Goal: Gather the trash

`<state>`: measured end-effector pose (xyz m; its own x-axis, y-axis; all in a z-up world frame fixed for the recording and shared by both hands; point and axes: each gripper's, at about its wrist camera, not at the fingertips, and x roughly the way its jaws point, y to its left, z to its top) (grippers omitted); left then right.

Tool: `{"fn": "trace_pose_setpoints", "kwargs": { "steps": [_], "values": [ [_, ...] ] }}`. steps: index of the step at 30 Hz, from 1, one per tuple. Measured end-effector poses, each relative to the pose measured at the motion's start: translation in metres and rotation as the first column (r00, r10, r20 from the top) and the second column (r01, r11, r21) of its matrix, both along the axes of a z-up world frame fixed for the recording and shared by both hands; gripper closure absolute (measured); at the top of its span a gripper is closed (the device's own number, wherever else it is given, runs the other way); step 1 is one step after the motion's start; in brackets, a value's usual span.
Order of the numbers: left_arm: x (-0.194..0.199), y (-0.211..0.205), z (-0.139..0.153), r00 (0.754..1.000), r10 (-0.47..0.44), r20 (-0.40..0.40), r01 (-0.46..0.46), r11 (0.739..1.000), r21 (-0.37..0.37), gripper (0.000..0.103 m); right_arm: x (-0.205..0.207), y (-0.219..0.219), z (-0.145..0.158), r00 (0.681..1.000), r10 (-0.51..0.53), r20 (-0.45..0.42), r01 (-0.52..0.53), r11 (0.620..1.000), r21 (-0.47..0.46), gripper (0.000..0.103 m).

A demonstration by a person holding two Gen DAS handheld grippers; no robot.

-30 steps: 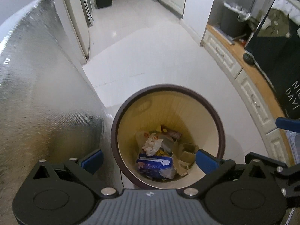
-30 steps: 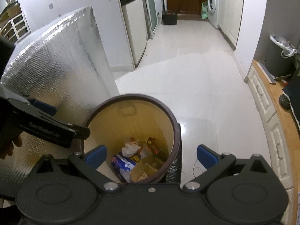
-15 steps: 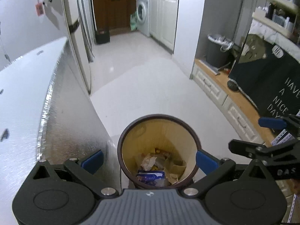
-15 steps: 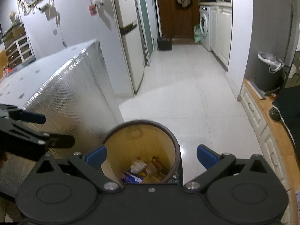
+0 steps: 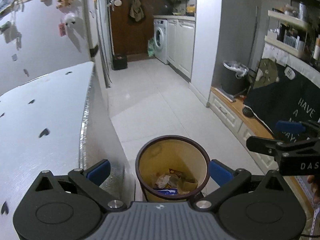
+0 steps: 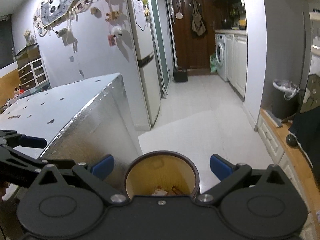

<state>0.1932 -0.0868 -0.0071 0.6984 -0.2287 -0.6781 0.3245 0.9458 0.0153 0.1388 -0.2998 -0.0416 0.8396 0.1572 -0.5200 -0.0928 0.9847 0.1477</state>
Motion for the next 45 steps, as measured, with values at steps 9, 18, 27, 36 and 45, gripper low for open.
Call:
{"fn": "trace_pose_setpoints", "kwargs": {
  "steps": [9, 18, 27, 36, 45],
  "values": [
    [-0.036, 0.020, 0.005, 0.996, 0.067, 0.060, -0.064, 0.997, -0.040, 0.000, -0.034, 0.019, 0.014, 1.000, -0.006, 0.009, 0.006, 1.000, -0.004, 0.000],
    [-0.066, 0.039, 0.002, 0.980, 0.167, 0.110, -0.163, 0.986, -0.044, 0.000, -0.067, 0.044, 0.018, 0.999, -0.001, 0.046, 0.006, 0.994, -0.113, 0.000],
    [-0.081, 0.045, -0.014, 0.981, 0.184, 0.066, -0.182, 0.983, -0.027, 0.000, -0.082, 0.055, 0.010, 1.000, -0.019, 0.017, 0.021, 0.992, -0.124, 0.000],
    [-0.093, 0.041, -0.026, 0.981, 0.187, 0.057, -0.185, 0.982, -0.029, 0.000, -0.096, 0.054, -0.001, 0.998, -0.055, 0.014, 0.056, 0.988, -0.142, 0.000],
    [-0.103, 0.033, -0.030, 0.981, 0.178, 0.074, -0.178, 0.984, -0.009, 0.000, -0.108, 0.044, -0.010, 0.995, -0.103, 0.014, 0.103, 0.982, -0.157, 0.000]
  ]
}}
